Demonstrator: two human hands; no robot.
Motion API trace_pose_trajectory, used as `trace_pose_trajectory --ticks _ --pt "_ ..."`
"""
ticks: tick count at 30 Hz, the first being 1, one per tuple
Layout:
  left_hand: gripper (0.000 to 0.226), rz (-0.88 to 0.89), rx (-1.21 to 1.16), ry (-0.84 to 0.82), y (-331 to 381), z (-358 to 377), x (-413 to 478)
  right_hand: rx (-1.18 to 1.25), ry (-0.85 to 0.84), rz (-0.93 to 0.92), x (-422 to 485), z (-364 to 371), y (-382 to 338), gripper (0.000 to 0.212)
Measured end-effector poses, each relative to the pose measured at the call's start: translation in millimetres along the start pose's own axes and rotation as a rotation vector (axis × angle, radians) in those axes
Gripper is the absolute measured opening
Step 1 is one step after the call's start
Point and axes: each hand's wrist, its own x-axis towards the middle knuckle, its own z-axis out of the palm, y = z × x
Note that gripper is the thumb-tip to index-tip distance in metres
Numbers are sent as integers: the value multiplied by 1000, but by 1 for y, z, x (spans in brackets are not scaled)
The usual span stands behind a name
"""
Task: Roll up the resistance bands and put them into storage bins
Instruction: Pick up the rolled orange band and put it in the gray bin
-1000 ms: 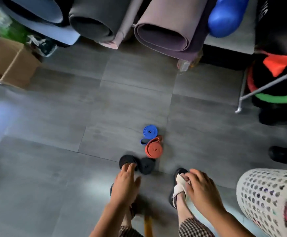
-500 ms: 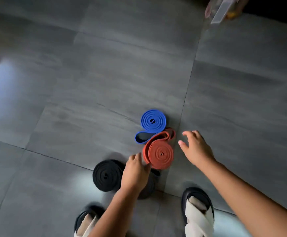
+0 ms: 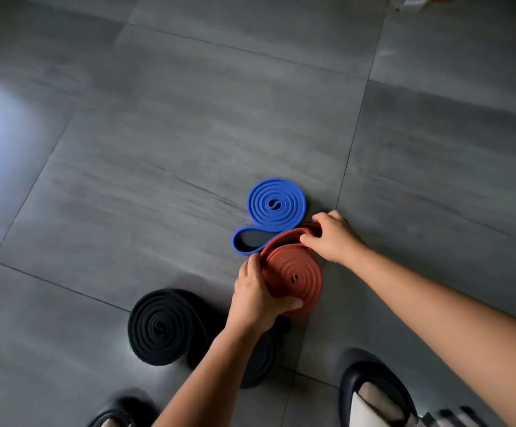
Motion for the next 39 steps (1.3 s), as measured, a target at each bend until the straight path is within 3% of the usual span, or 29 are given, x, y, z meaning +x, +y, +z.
trace_pose_trajectory --ticks 6,17,20,24,28,39 --pt "117 35 50 -16 6 6 4 -119 -31 59 3 0 -9 50" --pt "111 91 53 43 -4 11 7 -162 -44 -102 3 3 4 31" --pt "108 107 8 57 -6 11 5 -162 -51 -120 2 6 3 34" --pt "107 125 -12 75 -9 11 8 -71 36 -109 5 9 -3 27" --pt "110 106 5 60 -10 11 8 -184 24 -136 8 8 -5 17" --pt "112 75 -3 51 -8 11 2 323 157 -158 -22 37 23 29"
